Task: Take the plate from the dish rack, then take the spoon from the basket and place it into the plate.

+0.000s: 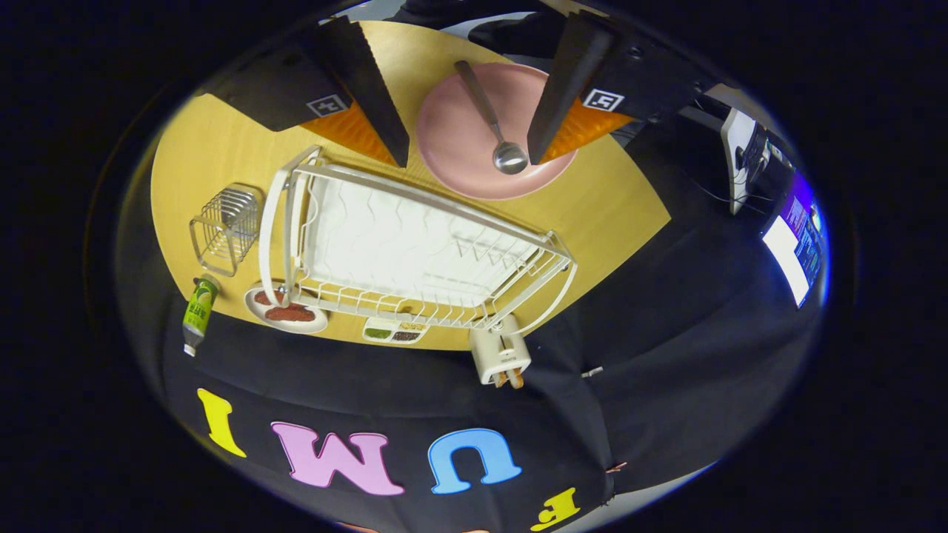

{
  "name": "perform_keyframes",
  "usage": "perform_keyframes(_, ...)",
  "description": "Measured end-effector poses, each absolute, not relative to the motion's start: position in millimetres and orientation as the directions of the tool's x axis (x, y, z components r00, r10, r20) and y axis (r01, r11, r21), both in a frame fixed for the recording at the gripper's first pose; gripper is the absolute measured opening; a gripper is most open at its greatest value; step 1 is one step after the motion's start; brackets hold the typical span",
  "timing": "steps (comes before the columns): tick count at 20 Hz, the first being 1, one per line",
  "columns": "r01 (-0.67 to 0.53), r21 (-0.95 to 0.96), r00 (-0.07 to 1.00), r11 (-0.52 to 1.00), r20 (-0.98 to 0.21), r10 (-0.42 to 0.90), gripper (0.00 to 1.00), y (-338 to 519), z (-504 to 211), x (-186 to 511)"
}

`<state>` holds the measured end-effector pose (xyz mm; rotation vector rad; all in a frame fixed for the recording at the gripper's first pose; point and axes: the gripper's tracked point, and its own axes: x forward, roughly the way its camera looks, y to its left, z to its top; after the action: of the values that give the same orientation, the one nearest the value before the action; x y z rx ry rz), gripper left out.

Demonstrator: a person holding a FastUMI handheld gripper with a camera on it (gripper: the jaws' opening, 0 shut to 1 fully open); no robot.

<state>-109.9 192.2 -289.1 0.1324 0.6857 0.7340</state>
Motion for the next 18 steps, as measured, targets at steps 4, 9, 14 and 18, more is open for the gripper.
perform_keyframes(4,-0.474,0.283,0.696,0.834,-0.46,0.552,0.99,156.3,-237.4,-69.1)
perform_keyframes(9,-0.358,0.281,0.83,0.891,-0.342,0.441,0.99,107.5,-177.1,-33.6)
perform_keyframes(14,-0.261,0.265,0.908,0.928,-0.258,0.329,0.99,49.0,-125.3,-6.4)
perform_keyframes(18,-0.181,0.179,0.947,0.967,-0.234,0.22,0.99,6.3,-103.6,-2.0)
